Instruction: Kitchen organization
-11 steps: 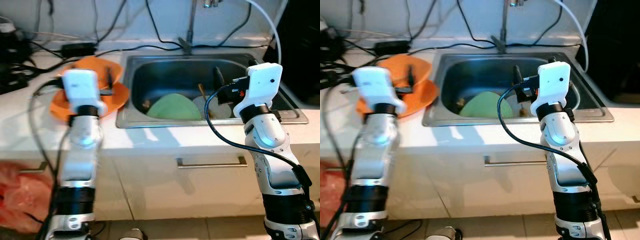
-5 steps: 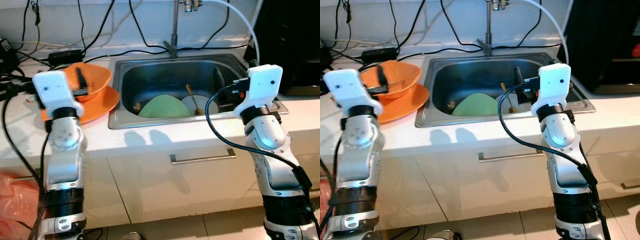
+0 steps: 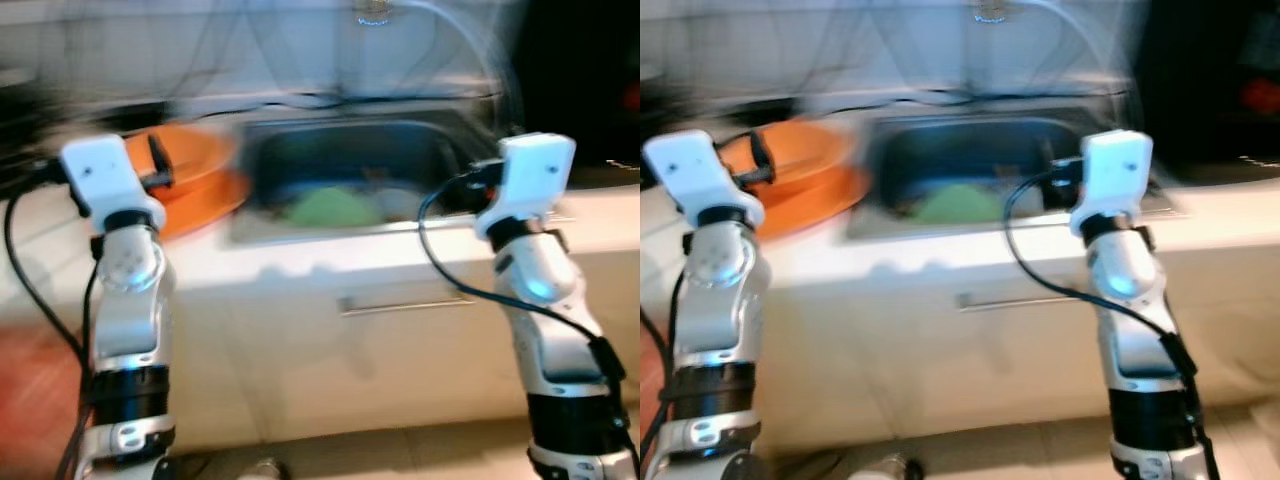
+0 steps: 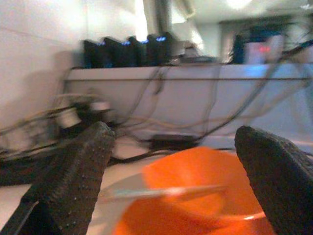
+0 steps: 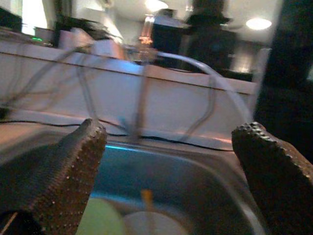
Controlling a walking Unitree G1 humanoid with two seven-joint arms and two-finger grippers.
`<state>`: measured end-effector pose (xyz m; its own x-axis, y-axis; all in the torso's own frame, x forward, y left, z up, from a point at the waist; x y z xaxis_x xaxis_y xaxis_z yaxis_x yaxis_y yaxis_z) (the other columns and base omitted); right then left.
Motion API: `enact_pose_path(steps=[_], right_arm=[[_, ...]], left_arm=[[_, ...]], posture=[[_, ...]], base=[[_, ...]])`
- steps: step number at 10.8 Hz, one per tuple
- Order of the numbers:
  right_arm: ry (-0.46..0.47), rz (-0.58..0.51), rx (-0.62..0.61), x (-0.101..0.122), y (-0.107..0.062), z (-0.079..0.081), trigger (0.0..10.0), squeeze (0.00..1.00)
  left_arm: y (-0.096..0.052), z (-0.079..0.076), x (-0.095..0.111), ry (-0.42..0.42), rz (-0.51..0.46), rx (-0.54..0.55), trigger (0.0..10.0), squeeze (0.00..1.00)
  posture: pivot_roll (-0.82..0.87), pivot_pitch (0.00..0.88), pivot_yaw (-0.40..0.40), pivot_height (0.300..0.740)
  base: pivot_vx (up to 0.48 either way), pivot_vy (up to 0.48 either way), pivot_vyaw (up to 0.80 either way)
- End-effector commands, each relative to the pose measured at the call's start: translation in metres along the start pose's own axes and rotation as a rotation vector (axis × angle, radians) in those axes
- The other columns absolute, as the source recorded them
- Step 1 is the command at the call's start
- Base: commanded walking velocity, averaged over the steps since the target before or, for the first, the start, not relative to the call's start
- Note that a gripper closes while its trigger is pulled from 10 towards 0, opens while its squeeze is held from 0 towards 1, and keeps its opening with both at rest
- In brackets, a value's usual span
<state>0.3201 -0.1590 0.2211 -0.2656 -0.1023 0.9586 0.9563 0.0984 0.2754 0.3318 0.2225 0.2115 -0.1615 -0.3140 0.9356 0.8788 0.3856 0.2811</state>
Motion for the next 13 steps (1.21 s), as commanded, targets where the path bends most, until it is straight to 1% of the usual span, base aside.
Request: enact_pose_path(steps=[1, 2, 3, 4, 5, 6, 8, 9, 10, 11, 12, 13], right_arm=[[-0.003, -0.003, -0.023, -0.001, -0.001, -0.004, 10.0, 0.00], [-0.021, -0.003, -0.035, -0.003, -0.003, -0.008, 10.0, 0.00], [-0.017, 0.016, -0.105, -0.011, -0.004, -0.030, 10.0, 0.00], [0.007, 0.017, -0.144, -0.010, -0.004, -0.039, 10.0, 0.00], [0.014, 0.012, -0.156, -0.009, -0.007, -0.042, 10.0, 0.00], [0.005, 0.015, -0.145, -0.012, -0.009, -0.037, 10.0, 0.00], [0.001, 0.005, -0.098, -0.012, -0.008, -0.026, 10.0, 0.00], [0.014, -0.003, -0.081, -0.009, -0.007, -0.022, 10.0, 0.00], [0.024, -0.012, -0.058, -0.005, -0.006, -0.017, 10.0, 0.00], [0.053, -0.003, -0.013, -0.003, -0.005, -0.009, 10.0, 0.00], [0.038, 0.001, 0.033, -0.001, -0.006, -0.003, 10.0, 0.00], [0.019, 0.005, 0.070, 0.002, -0.009, -0.002, 10.0, 0.00]], left_arm=[[0.002, -0.007, 0.007, -0.019, -0.012, -0.038, 10.0, 0.00], [0.001, -0.012, 0.010, -0.037, -0.022, -0.070, 10.0, 0.00], [0.000, -0.016, 0.012, -0.040, -0.031, -0.091, 10.0, 0.00], [0.000, -0.017, 0.012, -0.044, -0.027, -0.095, 10.0, 0.00], [-0.001, -0.018, 0.011, -0.030, -0.035, -0.114, 10.0, 0.00], [-0.001, -0.019, 0.011, -0.030, -0.034, -0.117, 10.0, 0.00], [-0.004, -0.023, 0.012, -0.002, -0.063, -0.138, 10.0, 0.00], [-0.008, -0.024, 0.006, 0.012, -0.050, -0.152, 10.0, 0.00], [-0.013, -0.025, 0.002, 0.031, -0.059, -0.184, 10.0, 0.00], [-0.021, -0.034, -0.008, 0.029, -0.046, -0.282, 10.0, 0.00], [-0.026, -0.041, -0.008, 0.032, -0.061, -0.356, 10.0, 0.00], [-0.035, -0.050, -0.005, 0.036, -0.097, -0.454, 10.0, 0.00]], posture=[[0.11, 0.000, 0.068, 0.740], [0.11, 0.000, 0.071, 0.740], [0.12, 0.000, 0.081, 0.740], [0.12, 0.001, 0.085, 0.740], [0.11, 0.003, 0.093, 0.740], [0.11, 0.005, 0.094, 0.740], [0.11, 0.004, 0.086, 0.740], [0.12, 0.002, 0.084, 0.740], [0.12, 0.000, 0.082, 0.740], [0.11, 0.000, 0.077, 0.740], [0.11, 0.000, 0.075, 0.740], [0.11, 0.000, 0.066, 0.740]], base=[[0.000, 0.000, 0.00], [0.360, 0.000, 0.00], [0.472, 0.000, 0.00], [0.345, 0.000, 0.00], [0.000, 0.000, 0.00], [0.000, 0.000, 0.00], [0.000, 0.000, 0.00], [0.000, 0.000, 0.00], [0.000, 0.000, 0.00], [0.000, 0.000, 0.00], [0.000, 0.000, 0.00], [0.000, 0.000, 0.00]])
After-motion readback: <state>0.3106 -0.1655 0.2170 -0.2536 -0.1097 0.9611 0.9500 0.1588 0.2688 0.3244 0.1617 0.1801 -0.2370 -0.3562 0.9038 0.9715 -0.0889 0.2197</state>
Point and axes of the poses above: a point about 5 cm out from each wrist's last joint towards the gripper, its own y axis pointing out of the wrist towards the gripper, its own x axis along the axis of the wrist's last joint, z = x × y, the point moved 1 cm from there along y, pointing out of the wrist towards the gripper, and after that the axes turned 14 degrees about y, right-handed, at the moved point
